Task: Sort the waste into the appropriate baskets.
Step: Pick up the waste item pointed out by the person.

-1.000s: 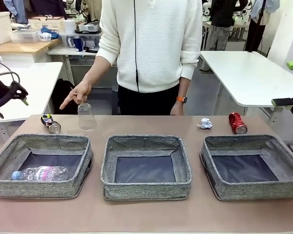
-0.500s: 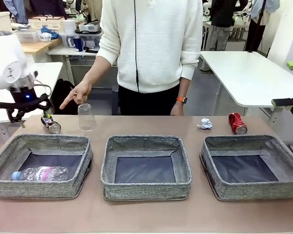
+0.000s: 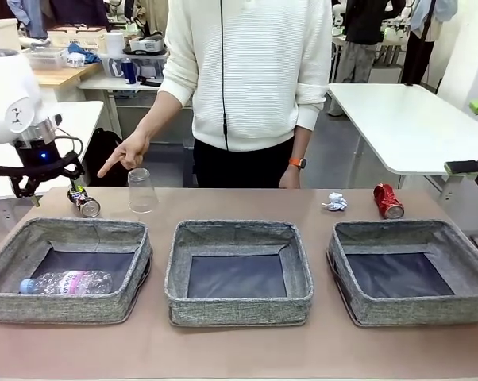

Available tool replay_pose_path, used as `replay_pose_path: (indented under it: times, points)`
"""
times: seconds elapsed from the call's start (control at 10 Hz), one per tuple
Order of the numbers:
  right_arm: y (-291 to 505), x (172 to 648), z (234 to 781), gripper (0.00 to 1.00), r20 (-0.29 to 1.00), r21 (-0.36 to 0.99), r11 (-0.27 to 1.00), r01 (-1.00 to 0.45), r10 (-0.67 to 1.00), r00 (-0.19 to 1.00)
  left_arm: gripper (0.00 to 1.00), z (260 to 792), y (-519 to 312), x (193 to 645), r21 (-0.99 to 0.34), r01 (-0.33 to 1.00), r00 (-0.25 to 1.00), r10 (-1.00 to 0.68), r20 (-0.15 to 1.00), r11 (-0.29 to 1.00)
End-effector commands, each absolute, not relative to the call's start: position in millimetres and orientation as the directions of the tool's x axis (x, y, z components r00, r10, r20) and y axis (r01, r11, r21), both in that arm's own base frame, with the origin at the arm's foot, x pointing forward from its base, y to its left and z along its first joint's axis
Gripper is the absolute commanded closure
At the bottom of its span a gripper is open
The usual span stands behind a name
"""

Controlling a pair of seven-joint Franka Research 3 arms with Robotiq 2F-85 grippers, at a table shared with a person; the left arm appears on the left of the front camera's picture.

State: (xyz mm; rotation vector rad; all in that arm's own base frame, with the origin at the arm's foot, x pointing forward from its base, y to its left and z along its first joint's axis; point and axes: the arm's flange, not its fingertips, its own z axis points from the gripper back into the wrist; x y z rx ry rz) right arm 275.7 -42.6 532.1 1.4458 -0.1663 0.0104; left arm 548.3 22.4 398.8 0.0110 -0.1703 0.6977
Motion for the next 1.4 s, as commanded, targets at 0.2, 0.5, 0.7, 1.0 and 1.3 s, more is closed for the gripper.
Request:
replay_pose_path:
  times: [0.2, 0.5, 0.7, 1.0, 1.3]
  points:
    - [-40, 275, 538, 0.00, 0.105, 0.989, 0.113, -0.094, -0.102, 0.989, 0.00, 389, 40, 600, -0.134, -0.416, 0.904, 0.425, 0.046, 0.899]
    - [-40, 275, 538, 0.00, 0.105, 0.989, 0.113, -0.094, -0.102, 0.989, 0.00, 371, 43, 612, -0.092, -0.463, 0.884, 0.467, 0.029, 0.882]
    - [-40, 275, 538, 0.00, 0.105, 0.989, 0.113, -0.094, -0.102, 0.989, 0.00, 356, 39, 623, -0.106, -0.493, 0.861, 0.501, 0.082, 0.864]
    - [-40, 275, 538, 0.00, 0.105, 0.989, 0.113, -0.094, -0.102, 0.989, 0.00, 337, 45, 627, -0.150, -0.507, 0.851, 0.521, 0.066, 0.849]
    - [-40, 275, 538, 0.00, 0.105, 0.989, 0.113, -0.094, -0.102, 0.989, 0.00, 327, 43, 628, -0.121, -0.524, 0.841, 0.534, 0.080, 0.843]
